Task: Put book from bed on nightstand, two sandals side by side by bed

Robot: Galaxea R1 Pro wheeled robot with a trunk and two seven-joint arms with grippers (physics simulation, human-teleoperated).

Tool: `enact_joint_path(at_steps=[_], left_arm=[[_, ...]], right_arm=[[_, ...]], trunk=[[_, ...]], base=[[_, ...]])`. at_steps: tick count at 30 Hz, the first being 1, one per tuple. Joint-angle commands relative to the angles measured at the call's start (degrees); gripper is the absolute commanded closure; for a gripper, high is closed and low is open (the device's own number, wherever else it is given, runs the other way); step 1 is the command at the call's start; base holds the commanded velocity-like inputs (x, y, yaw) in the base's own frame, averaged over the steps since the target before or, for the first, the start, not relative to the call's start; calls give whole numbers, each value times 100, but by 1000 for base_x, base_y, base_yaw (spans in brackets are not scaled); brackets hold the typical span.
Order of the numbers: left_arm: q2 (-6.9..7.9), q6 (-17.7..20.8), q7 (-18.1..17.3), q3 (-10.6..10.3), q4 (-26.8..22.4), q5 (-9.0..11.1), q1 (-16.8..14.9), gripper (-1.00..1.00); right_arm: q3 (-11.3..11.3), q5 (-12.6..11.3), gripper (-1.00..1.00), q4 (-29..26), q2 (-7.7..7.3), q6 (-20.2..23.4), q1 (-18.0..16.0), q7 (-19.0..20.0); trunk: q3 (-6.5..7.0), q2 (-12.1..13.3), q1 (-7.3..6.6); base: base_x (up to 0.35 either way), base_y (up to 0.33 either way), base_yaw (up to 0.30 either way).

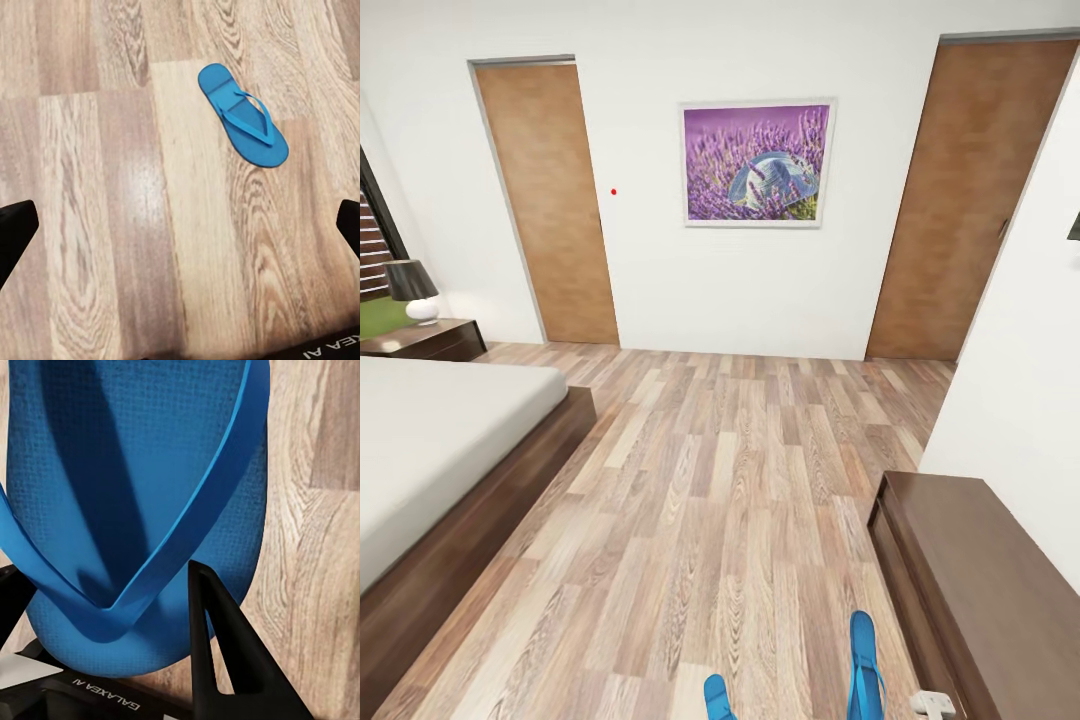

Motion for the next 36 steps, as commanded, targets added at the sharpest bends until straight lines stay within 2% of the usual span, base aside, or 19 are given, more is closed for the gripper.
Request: enact_joint_path(at_steps=[1,11,22,36], left_arm=[[5,-17,1,-21,2,4,-4,-100],[5,-19,1,-21,4,4,-4,-100],[5,-20,1,-21,2,4,-4,-100],[5,-17,1,-21,2,7,-4,-100]], right_arm=[[-6,-40,100,4,-1,23,-3,21],[-6,-38,100,4,-1,26,-3,21],[-6,-34,100,4,-1,26,-3,21],[-6,-32,100,4,-1,25,-3,21]], trunk=[[-5,-2,-1],[-5,-2,-1],[-5,-2,-1],[-5,-2,-1]], base=[[0,0,0],[9,-15,0],[105,-176,0],[80,-12,0]])
